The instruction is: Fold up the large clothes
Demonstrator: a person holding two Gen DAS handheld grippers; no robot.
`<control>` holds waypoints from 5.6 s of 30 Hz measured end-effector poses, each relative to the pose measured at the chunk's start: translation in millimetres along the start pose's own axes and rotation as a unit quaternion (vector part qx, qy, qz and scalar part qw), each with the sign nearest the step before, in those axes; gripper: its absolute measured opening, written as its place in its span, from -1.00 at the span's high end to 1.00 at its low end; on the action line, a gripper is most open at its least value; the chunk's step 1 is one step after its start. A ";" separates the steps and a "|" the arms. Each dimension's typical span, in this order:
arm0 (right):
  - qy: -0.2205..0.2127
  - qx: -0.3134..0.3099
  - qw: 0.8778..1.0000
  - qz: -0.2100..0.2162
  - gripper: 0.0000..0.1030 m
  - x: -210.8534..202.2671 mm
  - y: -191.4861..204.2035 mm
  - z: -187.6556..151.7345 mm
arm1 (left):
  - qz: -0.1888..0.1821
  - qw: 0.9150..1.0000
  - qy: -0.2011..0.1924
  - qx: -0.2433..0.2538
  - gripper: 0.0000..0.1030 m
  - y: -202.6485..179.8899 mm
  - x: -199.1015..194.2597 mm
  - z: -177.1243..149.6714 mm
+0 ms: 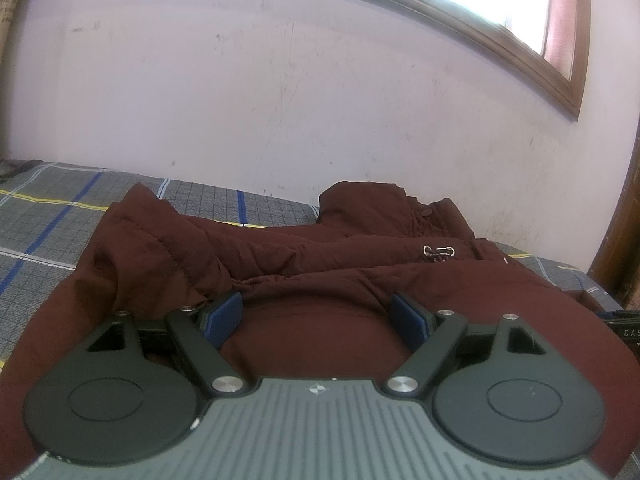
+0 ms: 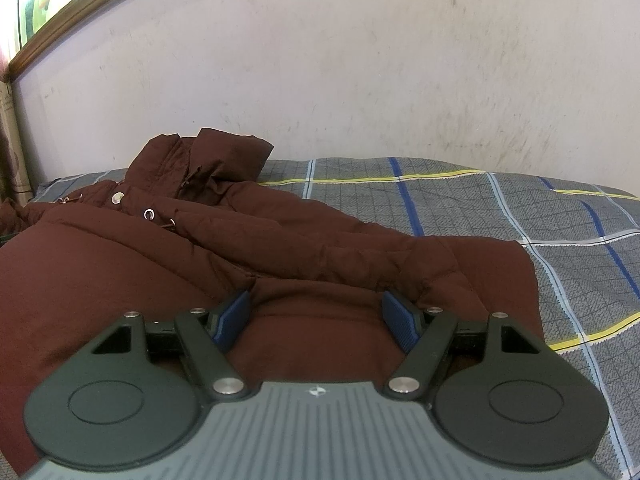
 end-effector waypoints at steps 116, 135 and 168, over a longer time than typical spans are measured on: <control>-0.027 0.068 0.984 0.162 -0.95 -97.5 -36.0 110.4 | -0.457 0.886 0.073 -0.016 0.19 -286.9 18.6 -61.6; -0.059 0.032 0.996 0.061 0.50 -145.9 -36.5 15.2 | -0.299 0.952 -0.006 -0.069 -0.90 -210.6 40.2 11.3; -0.095 0.268 0.953 0.102 -0.13 -150.9 -118.7 -58.0 | -0.278 0.960 -0.005 -0.008 -0.97 -255.3 1.8 -13.7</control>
Point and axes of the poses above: each gripper's, at about its wrist camera, not at the fingertips, and x roughly the way its jaws point, y to its left, z to its top, the point moved 4 cm from there along x, roughly the way its jaws point, and after that the axes turned 1 degree about -y, right-handed, at the moved point
